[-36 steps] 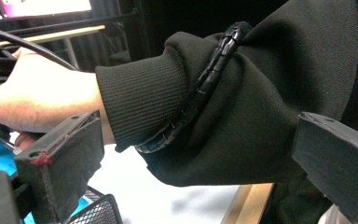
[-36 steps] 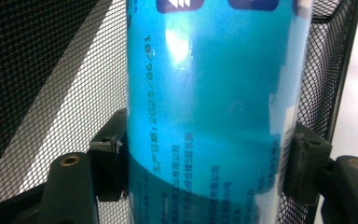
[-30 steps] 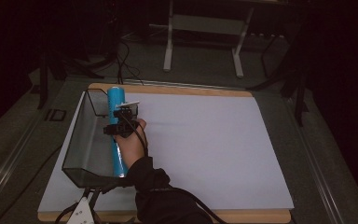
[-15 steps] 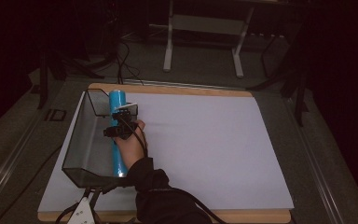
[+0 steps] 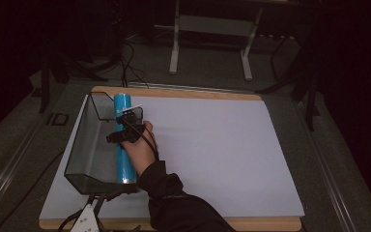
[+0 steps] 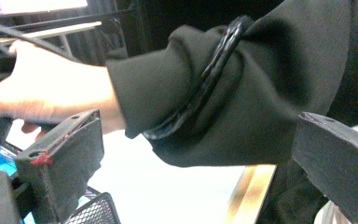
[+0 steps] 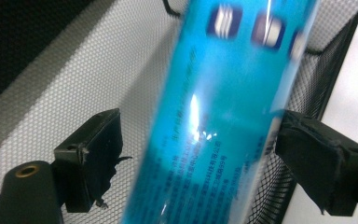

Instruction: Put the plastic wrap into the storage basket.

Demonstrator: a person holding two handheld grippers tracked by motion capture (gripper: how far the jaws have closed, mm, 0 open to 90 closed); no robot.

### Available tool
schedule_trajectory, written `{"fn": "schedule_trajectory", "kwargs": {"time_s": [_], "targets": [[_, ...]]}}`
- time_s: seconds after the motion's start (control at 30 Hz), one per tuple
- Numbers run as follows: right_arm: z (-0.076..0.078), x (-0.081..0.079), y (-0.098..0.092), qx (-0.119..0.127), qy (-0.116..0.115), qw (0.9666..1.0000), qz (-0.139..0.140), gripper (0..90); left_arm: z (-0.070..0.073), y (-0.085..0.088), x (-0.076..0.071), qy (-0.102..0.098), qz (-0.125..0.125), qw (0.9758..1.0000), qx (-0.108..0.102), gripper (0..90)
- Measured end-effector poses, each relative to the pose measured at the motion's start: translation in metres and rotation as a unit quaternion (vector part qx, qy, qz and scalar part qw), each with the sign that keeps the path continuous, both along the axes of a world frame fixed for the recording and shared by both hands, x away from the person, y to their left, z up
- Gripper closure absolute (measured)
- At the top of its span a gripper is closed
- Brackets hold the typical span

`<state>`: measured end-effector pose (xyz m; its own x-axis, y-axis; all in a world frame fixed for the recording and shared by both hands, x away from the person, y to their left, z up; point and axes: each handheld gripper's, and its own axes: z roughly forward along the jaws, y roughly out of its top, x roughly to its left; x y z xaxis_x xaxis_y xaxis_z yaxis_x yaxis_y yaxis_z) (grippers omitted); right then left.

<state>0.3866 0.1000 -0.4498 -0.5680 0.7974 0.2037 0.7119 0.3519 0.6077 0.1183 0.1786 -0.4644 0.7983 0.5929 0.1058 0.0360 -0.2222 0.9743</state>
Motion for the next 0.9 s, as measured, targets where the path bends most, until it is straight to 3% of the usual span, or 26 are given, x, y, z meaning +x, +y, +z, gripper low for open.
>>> {"fn": "schedule_trajectory", "kwargs": {"time_s": [0.13, 0.3, 0.47, 0.9], "targets": [[0.017, -0.003, -0.007, 0.008, -0.034, 0.9991, 0.026, 13.1, 0.0, 0.0, 0.0, 0.0, -0.001, 1.0, 0.002, 3.3], [0.031, -0.007, -0.021, 0.014, -0.051, 0.9975, 0.047, 12.8, 0.0, -0.001, 0.0, 0.0, 0.001, 1.0, 0.003, 3.3], [0.036, -0.011, -0.04, 0.021, -0.048, 0.9971, 0.054, 12.9, -0.001, -0.002, 0.0, 0.001, 0.002, 1.0, 0.005, 3.3], [0.043, -0.023, -0.1, 0.036, -0.071, 0.9947, 0.065, 12.4, -0.001, -0.003, 0.003, 0.004, 0.009, 0.9999, 0.005, 3.3]]}}
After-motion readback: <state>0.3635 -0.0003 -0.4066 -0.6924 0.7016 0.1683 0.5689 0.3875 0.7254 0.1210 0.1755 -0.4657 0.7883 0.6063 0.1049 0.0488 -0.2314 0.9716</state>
